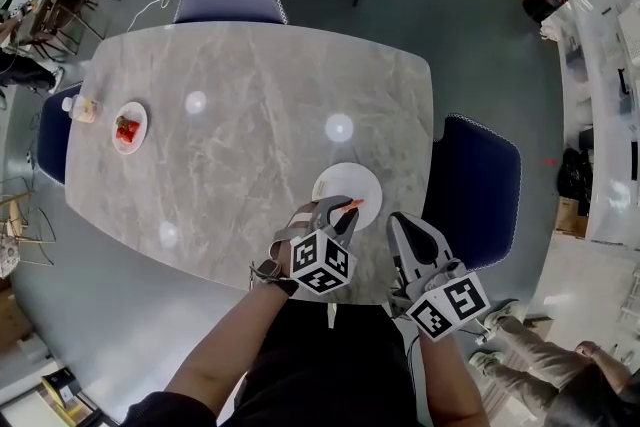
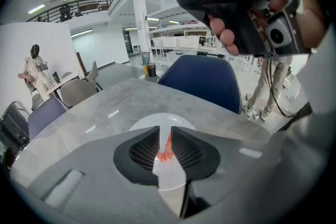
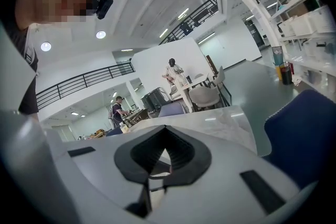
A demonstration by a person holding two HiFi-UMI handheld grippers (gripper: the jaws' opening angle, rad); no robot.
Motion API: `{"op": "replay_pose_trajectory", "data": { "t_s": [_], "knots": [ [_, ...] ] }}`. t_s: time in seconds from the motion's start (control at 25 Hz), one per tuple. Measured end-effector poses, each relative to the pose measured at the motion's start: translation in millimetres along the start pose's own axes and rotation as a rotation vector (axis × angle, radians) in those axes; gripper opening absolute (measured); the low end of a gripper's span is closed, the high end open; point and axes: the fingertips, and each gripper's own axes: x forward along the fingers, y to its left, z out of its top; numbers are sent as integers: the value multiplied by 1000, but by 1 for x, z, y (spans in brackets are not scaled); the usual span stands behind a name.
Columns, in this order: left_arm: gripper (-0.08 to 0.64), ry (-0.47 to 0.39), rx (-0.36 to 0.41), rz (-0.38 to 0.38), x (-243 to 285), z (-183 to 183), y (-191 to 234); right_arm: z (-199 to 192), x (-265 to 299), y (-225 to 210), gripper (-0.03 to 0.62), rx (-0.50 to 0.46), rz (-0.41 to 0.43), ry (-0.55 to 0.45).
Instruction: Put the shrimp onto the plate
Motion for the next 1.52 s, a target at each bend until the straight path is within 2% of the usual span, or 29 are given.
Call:
{"op": "replay_pose_trajectory", "data": {
  "t_s": [0.28, 0.64, 0.68, 0.88, 1.16, 1.52],
  "knots": [
    [61, -114, -100, 27, -61, 44, 10, 29, -8, 29, 2, -33, 19, 1],
    [60, -361, -241, 96, -148, 123, 20, 71, -26, 66, 2, -103, 52, -19],
    [12, -386, -259, 103, -156, 130, 22, 77, -29, 69, 2, -110, 57, -27],
    [8, -477, -302, 110, -194, 162, 23, 106, -45, 88, 2, -144, 85, -68],
    [8, -575, -388, 144, -243, 184, 23, 129, -58, 121, 2, -206, 139, -87],
    [8, -753, -425, 178, -320, 213, 16, 156, -77, 153, 2, -260, 165, -122]
  ]
}}
